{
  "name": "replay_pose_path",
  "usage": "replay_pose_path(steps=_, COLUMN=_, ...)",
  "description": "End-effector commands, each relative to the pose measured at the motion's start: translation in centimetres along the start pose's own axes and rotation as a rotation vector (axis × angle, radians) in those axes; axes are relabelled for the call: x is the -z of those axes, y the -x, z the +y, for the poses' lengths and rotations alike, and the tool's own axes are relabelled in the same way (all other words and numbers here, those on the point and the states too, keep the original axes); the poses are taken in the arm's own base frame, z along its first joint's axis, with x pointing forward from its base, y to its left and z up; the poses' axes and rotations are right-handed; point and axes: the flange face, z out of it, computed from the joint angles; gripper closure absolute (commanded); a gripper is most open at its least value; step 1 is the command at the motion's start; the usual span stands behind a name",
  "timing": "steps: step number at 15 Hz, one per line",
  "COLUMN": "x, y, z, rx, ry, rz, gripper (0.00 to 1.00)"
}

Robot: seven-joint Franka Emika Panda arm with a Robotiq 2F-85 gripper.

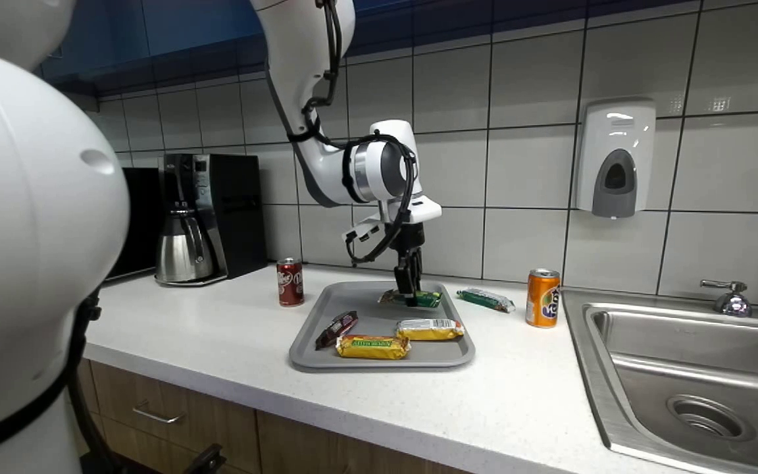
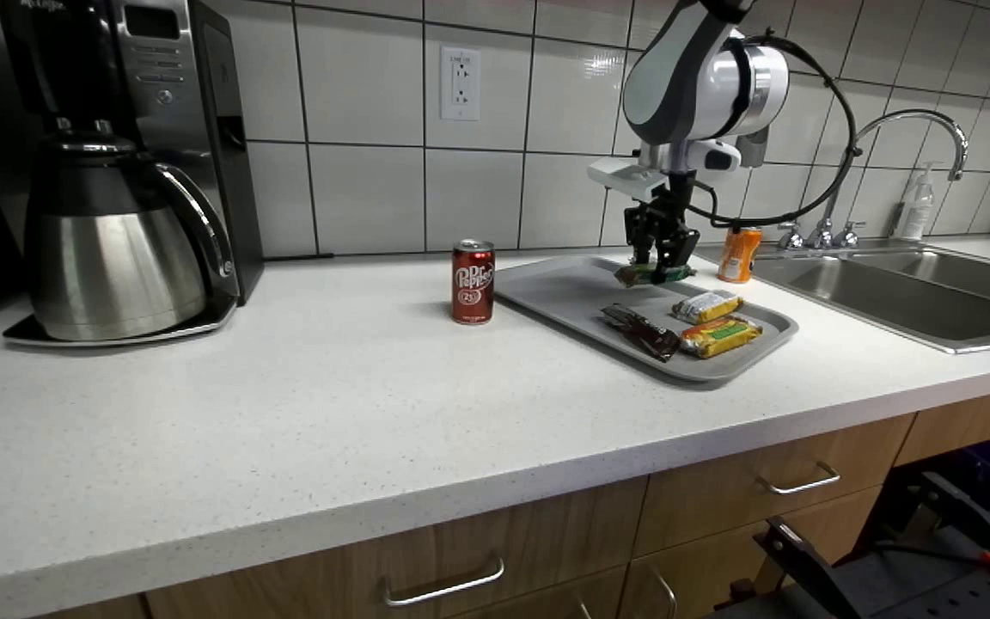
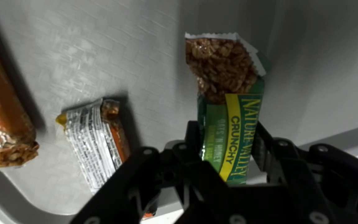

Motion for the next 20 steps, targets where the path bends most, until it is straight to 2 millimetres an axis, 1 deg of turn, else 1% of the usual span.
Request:
replay_pose_path(steps=1, x=-0.4, y=0.6, z=0.2, rx=0.042, ry=0.031, rz=-0.016, gripper=0.82)
replay_pose_path(steps=6, x=-2.5, y=1.5, z=1.0, rx=0.064, ry=0.071, rz=-0.027, gripper=0.82)
replay_pose_path(steps=8, x=-2.8, y=1.7, z=1.1, rx=0.075, ry=0.074, rz=-0.026, gripper=0.82)
replay_pose_path(steps=9, x=-2.5, y=1.6, z=1.1, rx=0.081, ry=0.069, rz=-0.022, gripper=0.32)
replay_pose_path(steps=10, x=-2.2, y=1.7, z=1.2, rx=0.09, ry=0.066, rz=-0.025, gripper=0.31)
replay_pose_path(steps=14, x=-0.9, y=1.7, z=1.4, rx=0.114, ry=0.051, rz=-0.027, gripper=0.03)
replay_pose_path(steps=15, x=-0.5, y=1.6, z=1.3, rx=0.119, ry=0.045, rz=-0.026, gripper=0.0)
replay_pose_path(steps=20, x=2.0, y=0.5, z=0.6, rx=0.111, ry=0.004, rz=-0.018, gripper=0.0)
